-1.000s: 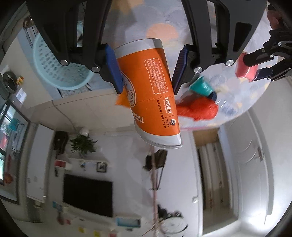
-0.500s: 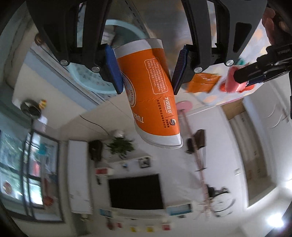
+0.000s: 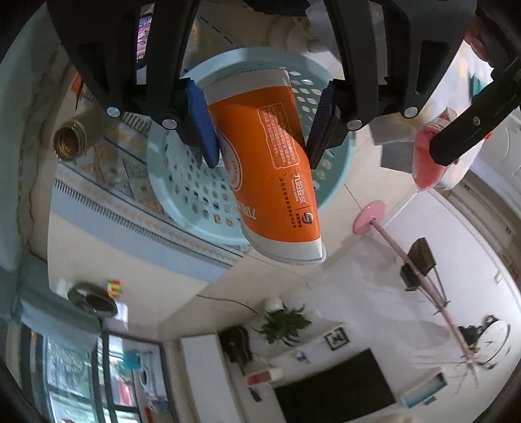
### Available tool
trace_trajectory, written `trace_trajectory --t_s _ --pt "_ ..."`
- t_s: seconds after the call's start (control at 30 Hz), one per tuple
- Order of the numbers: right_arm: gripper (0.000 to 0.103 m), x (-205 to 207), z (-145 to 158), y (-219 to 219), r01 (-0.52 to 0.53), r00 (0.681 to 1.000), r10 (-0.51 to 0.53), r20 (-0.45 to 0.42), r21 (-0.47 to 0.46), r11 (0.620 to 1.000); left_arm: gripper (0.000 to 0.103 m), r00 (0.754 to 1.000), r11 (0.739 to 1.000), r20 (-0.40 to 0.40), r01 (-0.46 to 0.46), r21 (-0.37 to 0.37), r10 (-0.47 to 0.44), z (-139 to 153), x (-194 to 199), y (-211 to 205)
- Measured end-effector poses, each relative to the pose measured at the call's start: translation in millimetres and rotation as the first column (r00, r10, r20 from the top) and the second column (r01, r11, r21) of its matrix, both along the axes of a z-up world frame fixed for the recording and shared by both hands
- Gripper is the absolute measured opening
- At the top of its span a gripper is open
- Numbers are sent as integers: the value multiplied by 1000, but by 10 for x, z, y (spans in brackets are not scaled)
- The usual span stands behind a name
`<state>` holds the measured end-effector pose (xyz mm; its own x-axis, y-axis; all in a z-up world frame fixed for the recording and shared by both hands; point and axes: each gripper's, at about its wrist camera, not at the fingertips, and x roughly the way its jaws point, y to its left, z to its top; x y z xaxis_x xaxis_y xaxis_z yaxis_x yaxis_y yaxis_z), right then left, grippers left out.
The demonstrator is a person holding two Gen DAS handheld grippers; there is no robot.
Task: Collect trash
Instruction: 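Carry the pink packet and orange cup over the blue basket and release both, then move both tools back toward the table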
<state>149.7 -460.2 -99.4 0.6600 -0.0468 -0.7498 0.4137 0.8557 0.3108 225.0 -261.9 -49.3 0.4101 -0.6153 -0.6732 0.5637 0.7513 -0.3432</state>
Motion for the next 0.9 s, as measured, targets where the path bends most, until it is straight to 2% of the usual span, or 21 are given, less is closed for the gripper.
trace_trajectory --t_s 0.07,0.2,0.5,0.73,0.9 --pt "54 43 -104 -42 22 999 -22 -28 19 1000 61 999 1000 -35 -3 -21 2 -82 51 -32" --pt "54 106 -199 -100 34 998 -31 -47 56 998 66 999 1000 -55 -3 -29 1 -146 95 -106" --pt "54 17 -106 28 -8 1000 8 -22 25 1000 66 999 998 -31 -23 -63 21 -23 -2 61" --pt "54 -78 209 394 -91 995 93 44 -56 994 66 998 994 12 -63 -94 64 165 -217 378" --pt "54 -172 543 817 -184 972 200 122 -135 974 66 990 983 61 -115 -140 125 428 -407 783"
